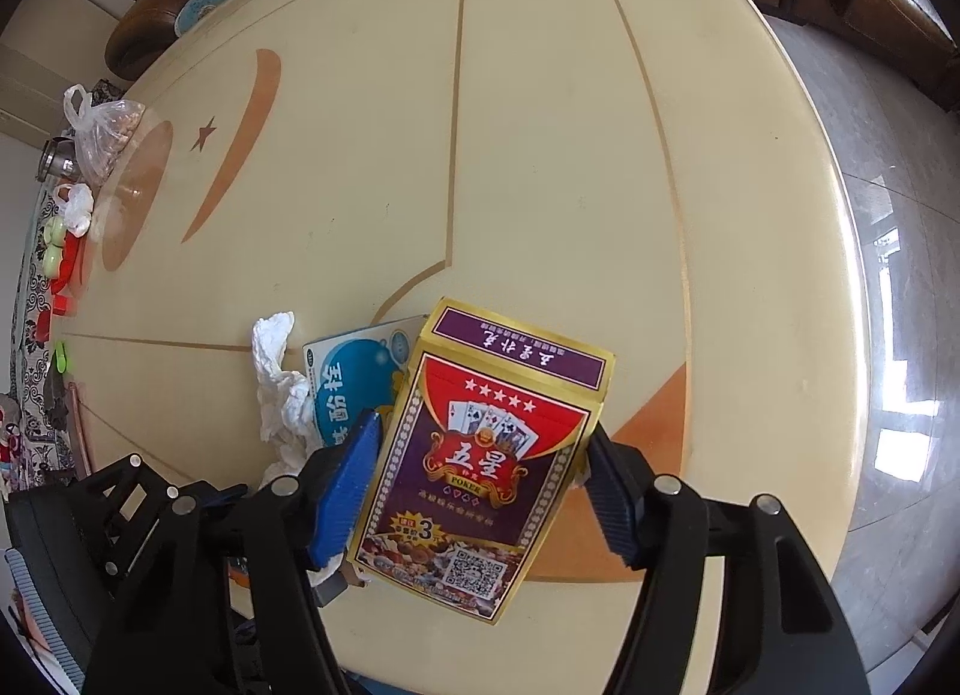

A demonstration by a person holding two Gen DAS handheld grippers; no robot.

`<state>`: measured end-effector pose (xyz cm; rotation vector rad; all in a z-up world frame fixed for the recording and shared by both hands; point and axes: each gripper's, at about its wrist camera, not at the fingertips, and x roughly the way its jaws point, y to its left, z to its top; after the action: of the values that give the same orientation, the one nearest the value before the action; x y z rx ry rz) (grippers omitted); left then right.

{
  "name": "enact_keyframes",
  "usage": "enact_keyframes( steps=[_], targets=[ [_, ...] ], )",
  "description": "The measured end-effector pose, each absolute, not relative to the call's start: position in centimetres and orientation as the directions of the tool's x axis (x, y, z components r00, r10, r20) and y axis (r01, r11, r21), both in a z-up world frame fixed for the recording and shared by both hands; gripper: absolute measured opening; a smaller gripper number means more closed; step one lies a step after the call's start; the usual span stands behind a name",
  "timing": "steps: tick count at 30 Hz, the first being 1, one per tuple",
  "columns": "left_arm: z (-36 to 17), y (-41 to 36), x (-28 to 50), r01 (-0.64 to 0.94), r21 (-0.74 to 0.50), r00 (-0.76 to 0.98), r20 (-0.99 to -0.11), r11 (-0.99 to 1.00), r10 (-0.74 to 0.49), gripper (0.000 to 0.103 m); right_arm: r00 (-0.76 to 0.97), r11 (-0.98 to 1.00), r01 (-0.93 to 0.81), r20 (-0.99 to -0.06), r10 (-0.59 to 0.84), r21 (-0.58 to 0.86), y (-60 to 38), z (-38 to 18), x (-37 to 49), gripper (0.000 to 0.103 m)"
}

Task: Collect trash
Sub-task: 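Grasp the black-orange box with the left tool while the right tool grasps the playing-card box, then carry the black-orange box with the left tool while the right tool carries the card box over the bin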

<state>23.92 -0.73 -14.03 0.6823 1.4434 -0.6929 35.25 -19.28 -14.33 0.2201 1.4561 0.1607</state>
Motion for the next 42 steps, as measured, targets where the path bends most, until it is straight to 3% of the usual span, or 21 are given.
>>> enact_keyframes(
  steps=[12,17,42],
  targets=[
    [-15.0,1.1,23.2,0.676,-0.046,-0.033,-0.999,0.736,-0.032,0.059,0.146,0.972,-0.025,-0.961,0.234,0.233,-19.5,-12.1,33.9,0.062],
    [-14.4,1.8,23.5,0.643,-0.125,-0.082,-0.992,0.755,-0.095,0.059,0.154,0.971,-0.033,-0.958,0.241,0.239,-19.5,-11.5,33.5,0.062],
    [-7.8,2.3,19.7,0.616,-0.043,0.036,-0.996,0.787,-0.083,0.059,0.237,0.975,-0.112,-0.947,0.216,0.194,-18.5,-5.5,28.2,0.062]
  ],
)
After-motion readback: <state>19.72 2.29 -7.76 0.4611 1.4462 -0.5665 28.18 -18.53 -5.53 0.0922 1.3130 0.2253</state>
